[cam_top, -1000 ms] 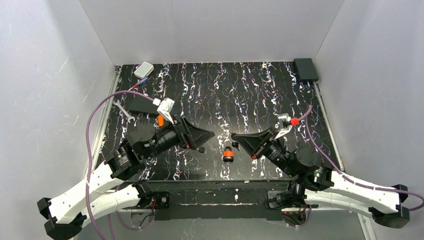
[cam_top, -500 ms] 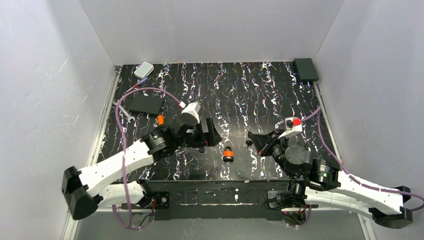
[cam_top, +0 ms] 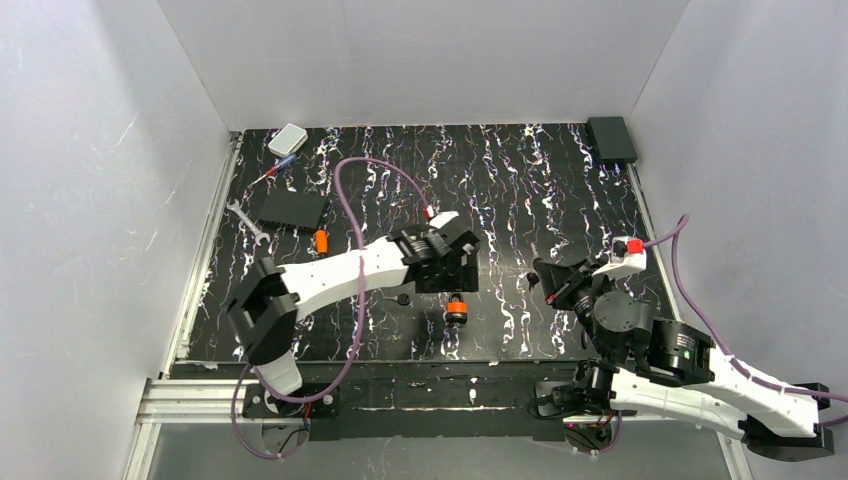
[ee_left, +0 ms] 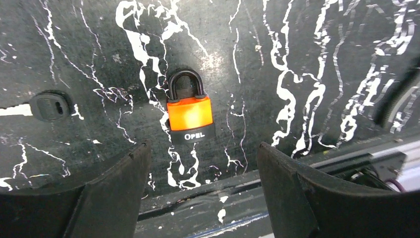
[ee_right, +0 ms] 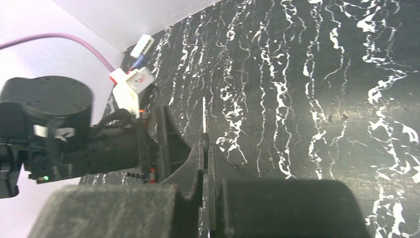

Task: Unlock with the key

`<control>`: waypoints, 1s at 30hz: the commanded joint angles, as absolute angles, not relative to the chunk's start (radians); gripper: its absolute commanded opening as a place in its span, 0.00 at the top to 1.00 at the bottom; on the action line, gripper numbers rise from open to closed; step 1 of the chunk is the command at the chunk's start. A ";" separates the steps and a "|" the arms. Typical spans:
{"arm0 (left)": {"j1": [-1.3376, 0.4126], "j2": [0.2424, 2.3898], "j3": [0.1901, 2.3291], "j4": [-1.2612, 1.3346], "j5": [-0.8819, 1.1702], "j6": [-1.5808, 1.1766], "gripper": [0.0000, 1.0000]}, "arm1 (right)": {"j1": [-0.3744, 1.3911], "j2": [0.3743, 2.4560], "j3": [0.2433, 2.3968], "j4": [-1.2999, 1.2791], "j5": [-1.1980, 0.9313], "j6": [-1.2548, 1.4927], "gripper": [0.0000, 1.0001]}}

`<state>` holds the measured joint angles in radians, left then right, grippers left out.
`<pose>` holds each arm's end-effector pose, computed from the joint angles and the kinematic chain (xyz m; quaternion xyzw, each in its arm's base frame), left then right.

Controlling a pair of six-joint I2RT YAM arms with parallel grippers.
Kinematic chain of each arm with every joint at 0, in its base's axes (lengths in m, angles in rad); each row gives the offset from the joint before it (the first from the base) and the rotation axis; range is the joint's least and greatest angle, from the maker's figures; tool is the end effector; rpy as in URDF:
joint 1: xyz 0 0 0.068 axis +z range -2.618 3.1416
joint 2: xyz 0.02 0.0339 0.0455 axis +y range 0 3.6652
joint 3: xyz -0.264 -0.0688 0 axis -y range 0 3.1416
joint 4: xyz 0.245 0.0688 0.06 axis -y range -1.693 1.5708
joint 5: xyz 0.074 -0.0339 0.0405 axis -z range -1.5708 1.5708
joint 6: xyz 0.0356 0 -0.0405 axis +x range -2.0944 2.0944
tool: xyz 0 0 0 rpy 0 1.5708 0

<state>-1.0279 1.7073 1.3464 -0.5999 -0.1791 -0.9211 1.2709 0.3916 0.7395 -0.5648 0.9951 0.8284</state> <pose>0.1960 -0.3125 0.2553 0.0239 0.9501 -0.1996 0.2385 0.0513 0.0648 0.3341 0.1414 0.7339 0.2922 0.5967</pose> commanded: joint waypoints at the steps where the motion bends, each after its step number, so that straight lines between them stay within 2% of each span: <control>1: -1.065 1.795 1.432 -0.738 -0.251 -0.976 0.25 | 1.270 0.363 0.799 -0.622 1.043 0.848 0.99; 12: -1.100 1.925 1.474 -0.749 -0.258 -1.044 0.29 | 1.270 0.286 0.797 -0.655 1.055 0.839 0.99; 20: -1.106 2.005 1.521 -0.749 -0.263 -1.042 0.38 | 1.271 0.268 0.787 -0.657 1.041 0.841 0.99; 30: -1.106 2.028 1.504 -0.755 -0.289 -1.073 0.43 | 1.271 0.251 0.787 -0.666 1.030 0.851 0.99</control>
<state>-1.1019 2.0270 1.4883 -0.7223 -0.2371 -1.0523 1.2709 0.2916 0.7502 -0.6682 1.0176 0.8356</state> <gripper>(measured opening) 0.575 0.044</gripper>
